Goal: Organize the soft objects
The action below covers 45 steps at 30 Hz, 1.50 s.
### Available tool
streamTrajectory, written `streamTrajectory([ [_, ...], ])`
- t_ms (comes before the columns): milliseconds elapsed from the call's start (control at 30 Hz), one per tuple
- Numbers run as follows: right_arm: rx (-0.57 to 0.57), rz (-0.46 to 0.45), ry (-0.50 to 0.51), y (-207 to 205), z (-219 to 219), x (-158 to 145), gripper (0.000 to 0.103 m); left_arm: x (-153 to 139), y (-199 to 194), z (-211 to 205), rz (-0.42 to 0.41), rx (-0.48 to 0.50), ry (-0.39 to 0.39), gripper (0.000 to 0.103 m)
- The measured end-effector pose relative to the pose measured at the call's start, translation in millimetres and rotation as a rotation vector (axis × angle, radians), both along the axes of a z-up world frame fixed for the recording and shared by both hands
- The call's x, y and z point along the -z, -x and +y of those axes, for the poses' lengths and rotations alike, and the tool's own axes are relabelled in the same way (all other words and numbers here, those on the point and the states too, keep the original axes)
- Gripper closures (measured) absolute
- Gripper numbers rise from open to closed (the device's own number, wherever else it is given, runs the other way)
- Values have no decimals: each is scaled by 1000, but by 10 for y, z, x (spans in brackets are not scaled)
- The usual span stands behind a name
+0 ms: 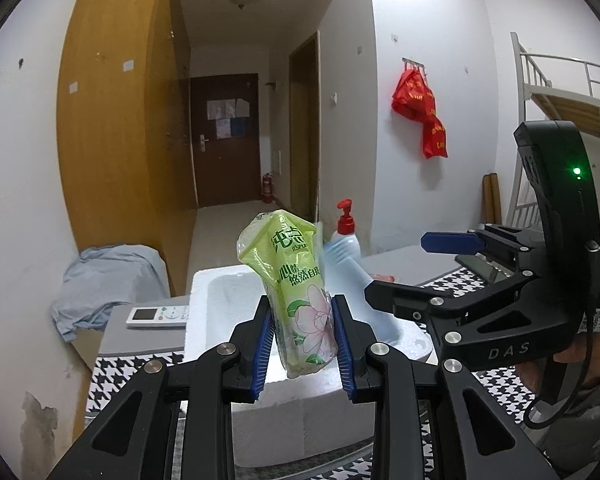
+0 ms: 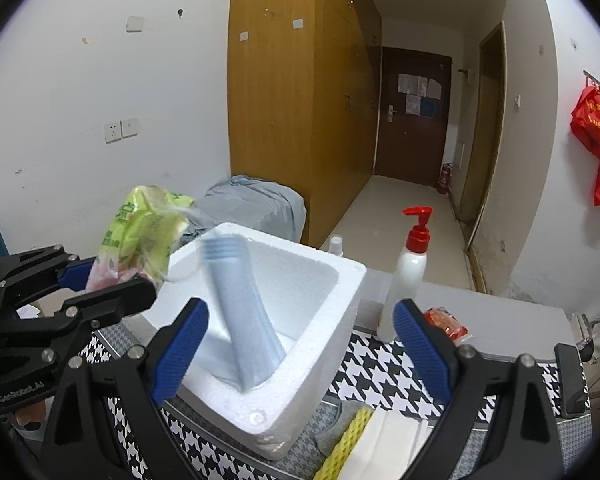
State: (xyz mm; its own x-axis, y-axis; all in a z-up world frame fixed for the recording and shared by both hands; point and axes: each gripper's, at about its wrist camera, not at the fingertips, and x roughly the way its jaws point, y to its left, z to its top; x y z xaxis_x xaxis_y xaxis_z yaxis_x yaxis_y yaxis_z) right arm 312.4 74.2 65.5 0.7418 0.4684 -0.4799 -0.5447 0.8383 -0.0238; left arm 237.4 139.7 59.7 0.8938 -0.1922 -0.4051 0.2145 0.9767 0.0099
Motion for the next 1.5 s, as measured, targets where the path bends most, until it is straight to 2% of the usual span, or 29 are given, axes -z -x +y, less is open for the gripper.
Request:
streamTrajectory([
  [167,5,2,-2,-14,-17,13,7,19,-82,-9,18,8,-12,72],
  [233,11,1,-3,-21,-34,14,7,39,-112,-11,31,6,-19,63],
  [300,19,2,-8,-29,-64,12,7,63,-133,-8,41,-4,-28,34],
  [333,19,3,-14,-31,-82,12,7,71,-134,0,37,-18,-29,28],
  [367,22,2,-17,-33,-93,11,7,74,-125,11,29,-29,-30,24],
  [500,30,7,-19,-49,-121,22,7,78,-98,17,23,-38,-30,21],
  [600,29,5,-21,-40,-122,14,7,77,-72,16,14,-50,-37,12],
  [1033,39,-7,-28,33,-208,-11,7,12,13,0,-7,-71,-31,1],
  [1133,43,-15,-31,74,-247,-29,7,0,60,11,-18,-88,-37,1],
  [1233,47,-24,-43,128,-288,-54,0,-29,119,47,-27,-119,-29,1],
  [1500,38,-59,-57,314,-367,-125,0,-181,352,96,-69,-162,2,1],
])
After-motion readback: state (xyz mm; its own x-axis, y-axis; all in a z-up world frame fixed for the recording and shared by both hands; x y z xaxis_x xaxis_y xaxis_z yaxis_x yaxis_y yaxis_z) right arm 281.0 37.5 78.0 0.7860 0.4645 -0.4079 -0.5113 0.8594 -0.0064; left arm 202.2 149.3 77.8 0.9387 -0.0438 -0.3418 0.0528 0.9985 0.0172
